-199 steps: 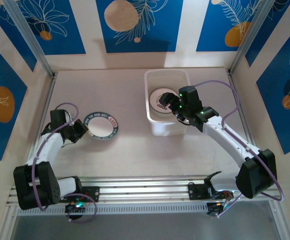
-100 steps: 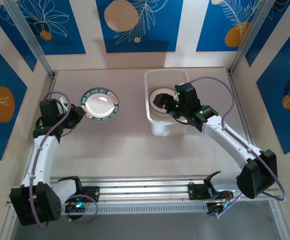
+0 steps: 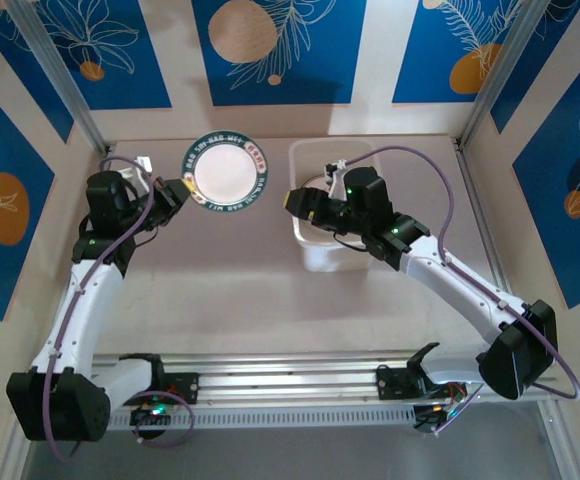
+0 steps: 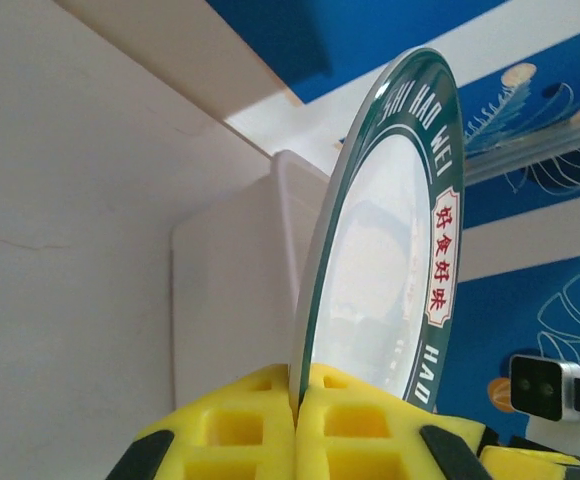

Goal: Place the plates into the plastic bin on the countertop

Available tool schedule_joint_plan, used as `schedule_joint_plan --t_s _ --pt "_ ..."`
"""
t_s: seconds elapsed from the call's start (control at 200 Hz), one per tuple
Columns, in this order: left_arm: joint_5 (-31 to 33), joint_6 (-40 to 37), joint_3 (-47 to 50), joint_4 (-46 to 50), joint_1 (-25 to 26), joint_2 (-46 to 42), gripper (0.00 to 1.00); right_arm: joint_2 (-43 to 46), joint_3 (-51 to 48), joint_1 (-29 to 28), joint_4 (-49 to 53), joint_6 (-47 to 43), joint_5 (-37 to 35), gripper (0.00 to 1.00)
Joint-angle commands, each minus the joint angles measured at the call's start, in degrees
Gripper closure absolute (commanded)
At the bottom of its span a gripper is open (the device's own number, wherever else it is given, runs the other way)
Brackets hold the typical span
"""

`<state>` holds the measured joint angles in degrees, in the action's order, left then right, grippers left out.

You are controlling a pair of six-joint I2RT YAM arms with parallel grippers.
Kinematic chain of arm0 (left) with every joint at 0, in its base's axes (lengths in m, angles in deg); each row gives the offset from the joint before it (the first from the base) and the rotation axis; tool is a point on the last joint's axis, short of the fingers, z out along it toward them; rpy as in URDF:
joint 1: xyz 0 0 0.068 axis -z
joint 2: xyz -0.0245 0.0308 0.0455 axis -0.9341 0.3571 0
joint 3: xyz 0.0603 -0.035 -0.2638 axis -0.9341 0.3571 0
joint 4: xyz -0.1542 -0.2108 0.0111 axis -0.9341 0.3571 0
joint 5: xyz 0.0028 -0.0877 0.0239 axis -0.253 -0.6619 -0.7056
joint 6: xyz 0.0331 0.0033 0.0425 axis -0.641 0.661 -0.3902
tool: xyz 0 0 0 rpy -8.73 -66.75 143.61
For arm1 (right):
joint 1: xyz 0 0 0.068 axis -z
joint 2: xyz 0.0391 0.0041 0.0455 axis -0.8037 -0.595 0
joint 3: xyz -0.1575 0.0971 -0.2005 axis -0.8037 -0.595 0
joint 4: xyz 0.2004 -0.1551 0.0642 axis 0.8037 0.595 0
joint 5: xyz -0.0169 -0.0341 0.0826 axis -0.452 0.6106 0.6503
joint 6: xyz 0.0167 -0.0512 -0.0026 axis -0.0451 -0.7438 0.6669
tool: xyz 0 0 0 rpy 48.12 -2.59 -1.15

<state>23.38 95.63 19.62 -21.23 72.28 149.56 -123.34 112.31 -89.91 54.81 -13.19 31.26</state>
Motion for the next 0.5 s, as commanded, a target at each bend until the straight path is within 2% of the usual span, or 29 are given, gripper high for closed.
schedule_joint_plan --t_s 0.0,0.115,0.245,0.495 --pt "-1.16 2.30 -2.09 -5.72 1.32 -0.63 1.00 -1.12 0.88 -0.66 -4.61 -0.30 1.02 0.44" --pt "-1.11 2.48 -1.39 -5.78 2.36 -1.31 1.00 -1.35 -0.60 -1.06 -9.44 0.72 0.70 0.46" --pt "-1.12 2.66 -1.04 -6.10 3.49 -2.05 1.00 -3.70 1.58 -1.37 -8.63 0.35 0.90 0.47" --pt "-1.09 2.62 -0.46 -6.52 4.78 -2.57 1.00 -8.32 3.37 -1.71 -12.24 1.96 0.87 0.56"
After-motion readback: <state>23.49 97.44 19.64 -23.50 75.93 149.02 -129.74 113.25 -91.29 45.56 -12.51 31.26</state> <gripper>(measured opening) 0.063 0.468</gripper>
